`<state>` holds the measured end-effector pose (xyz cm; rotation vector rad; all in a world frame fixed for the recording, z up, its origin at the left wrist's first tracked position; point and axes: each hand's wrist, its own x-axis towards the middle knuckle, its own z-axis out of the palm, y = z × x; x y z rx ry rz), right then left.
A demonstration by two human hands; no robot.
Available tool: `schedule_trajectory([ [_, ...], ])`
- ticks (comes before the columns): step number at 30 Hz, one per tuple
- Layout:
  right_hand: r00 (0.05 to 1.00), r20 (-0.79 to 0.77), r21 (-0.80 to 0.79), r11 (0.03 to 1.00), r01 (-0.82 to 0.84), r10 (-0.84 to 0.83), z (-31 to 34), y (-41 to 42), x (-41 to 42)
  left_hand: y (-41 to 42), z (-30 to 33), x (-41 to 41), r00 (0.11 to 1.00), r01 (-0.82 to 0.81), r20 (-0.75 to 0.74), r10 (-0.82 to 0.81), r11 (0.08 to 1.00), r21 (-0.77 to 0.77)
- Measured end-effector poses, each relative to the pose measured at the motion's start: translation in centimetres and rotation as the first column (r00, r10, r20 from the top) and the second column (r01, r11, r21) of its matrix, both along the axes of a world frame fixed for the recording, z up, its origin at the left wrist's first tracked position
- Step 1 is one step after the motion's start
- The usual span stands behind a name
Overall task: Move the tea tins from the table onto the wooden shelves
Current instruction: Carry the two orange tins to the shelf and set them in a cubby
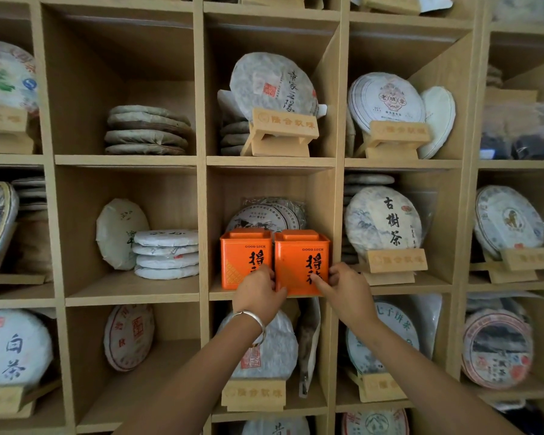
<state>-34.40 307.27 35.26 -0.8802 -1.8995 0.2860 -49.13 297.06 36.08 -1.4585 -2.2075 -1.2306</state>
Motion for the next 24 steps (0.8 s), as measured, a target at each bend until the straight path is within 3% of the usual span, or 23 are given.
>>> schedule_trajectory([
  [5,0.991,0.125,-0.072,0.997,-0.039,0.048,0.0,0.6,0.2,0.4,0.0,0.3,0.998,-0.057,-0.01,0.057,0.998,-0.031],
  [13,0.972,0.235,-0.015,1.0,0.02,-0.016,0.6,0.1,-0.4,1.1,-0.5,0.6,0.995,-0.099,-0.023,0.098,0.995,-0.021],
  [24,0.967,0.249,0.003,0.998,0.055,-0.054,0.5,-0.1,-0.8,1.6,-1.0,0.6,0.994,-0.105,-0.018,0.105,0.994,0.006],
])
